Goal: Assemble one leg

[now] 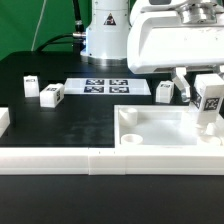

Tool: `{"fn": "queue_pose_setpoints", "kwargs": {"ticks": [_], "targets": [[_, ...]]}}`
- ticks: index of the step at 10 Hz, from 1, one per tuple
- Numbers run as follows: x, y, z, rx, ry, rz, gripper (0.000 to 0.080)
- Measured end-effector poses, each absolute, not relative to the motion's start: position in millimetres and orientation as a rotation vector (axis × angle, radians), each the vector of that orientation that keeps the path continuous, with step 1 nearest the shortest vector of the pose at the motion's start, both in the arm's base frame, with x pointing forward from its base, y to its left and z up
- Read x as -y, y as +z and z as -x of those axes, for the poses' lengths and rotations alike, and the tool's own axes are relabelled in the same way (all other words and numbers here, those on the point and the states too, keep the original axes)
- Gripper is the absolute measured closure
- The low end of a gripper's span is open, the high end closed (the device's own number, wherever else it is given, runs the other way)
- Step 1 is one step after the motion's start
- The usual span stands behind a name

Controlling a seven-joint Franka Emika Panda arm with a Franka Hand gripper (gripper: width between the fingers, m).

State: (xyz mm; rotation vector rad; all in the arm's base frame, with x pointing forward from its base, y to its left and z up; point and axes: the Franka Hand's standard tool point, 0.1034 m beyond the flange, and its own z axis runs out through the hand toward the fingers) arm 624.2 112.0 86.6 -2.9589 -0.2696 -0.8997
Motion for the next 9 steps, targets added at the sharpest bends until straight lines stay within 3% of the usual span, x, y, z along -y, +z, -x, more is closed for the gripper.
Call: {"fn": "queue_pose_setpoints", "kwargs": {"ticks": [9], "targets": [[-121.3,69.7,-627.1,0.285,-0.948,2.944,0.0511]]}}
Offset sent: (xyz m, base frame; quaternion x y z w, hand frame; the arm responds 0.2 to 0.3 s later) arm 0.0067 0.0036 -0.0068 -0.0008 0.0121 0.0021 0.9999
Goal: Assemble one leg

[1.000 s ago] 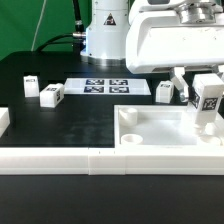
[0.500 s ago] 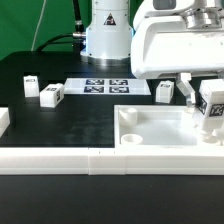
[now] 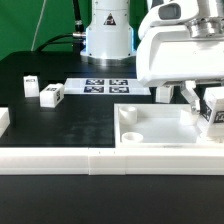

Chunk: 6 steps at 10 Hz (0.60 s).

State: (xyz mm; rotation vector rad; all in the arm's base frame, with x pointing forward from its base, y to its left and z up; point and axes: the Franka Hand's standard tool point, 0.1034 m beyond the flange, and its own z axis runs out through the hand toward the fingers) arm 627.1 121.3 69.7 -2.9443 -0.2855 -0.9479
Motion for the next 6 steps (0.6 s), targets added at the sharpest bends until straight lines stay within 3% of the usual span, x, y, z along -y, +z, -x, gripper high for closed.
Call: {"fn": "queue_pose_setpoints", "kwargs": {"ticks": [6], "targets": [[-116.8,69.0,-629.3,0.277,-0.940,2.947,0.0511]]}}
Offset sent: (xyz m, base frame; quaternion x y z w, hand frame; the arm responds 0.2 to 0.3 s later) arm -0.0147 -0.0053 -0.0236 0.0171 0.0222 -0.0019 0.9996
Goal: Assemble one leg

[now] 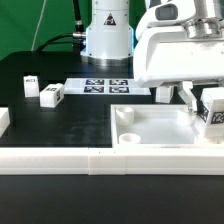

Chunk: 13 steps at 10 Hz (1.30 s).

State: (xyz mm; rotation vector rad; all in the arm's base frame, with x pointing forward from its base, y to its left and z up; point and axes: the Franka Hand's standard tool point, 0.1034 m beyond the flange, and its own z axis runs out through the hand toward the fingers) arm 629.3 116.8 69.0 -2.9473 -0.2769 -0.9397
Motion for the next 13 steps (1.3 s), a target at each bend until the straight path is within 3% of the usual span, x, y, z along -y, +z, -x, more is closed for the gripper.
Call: {"fn": "queue_pose_setpoints", "kwargs": {"ticks": [2,3,4,7,9,11,13], "targets": [[-116.9,66.9,-628.0,0.278,-0.924,2.951,0.0228],[-116.9,66.8,-628.0,0.278,-0.924,2.951,0.0228],[-116.9,66.7,-628.0,0.278,-0.924,2.951,0.0166],[-116.0,67.3,-628.2,0.278,-0.914,2.954,0.0150],[-111.4,92.0,-633.0,0.278,-0.863,2.966,0.0150],[-107.4,103.8,-634.9,0.272,-0.817,2.975,0.0150],[-108.9,100.5,-632.7,0.275,-0.768,2.983,0.0150]]}}
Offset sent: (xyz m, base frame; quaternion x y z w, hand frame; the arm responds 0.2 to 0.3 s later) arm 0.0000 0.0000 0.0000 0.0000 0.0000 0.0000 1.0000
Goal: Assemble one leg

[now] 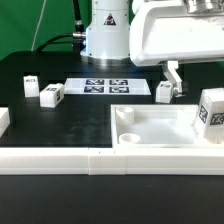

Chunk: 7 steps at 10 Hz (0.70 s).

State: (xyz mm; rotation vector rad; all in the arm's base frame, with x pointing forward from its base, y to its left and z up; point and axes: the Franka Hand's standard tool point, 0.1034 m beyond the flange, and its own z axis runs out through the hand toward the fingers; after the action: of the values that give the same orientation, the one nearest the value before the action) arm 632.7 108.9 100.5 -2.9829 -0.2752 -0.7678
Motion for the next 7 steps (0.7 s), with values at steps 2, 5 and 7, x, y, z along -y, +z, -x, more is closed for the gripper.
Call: {"fn": "queue_pose_setpoints", "kwargs": {"ticks": [2,5,7], "targets": [[-107.8,89.6,-633.5,0.272,-0.452,3.022,0.0150],[-111.8,90.5,-636.2,0.306,-0.071,3.032,0.0150],[-114.8,91.4,-636.7,0.336,0.139,3.019,0.0150]]}}
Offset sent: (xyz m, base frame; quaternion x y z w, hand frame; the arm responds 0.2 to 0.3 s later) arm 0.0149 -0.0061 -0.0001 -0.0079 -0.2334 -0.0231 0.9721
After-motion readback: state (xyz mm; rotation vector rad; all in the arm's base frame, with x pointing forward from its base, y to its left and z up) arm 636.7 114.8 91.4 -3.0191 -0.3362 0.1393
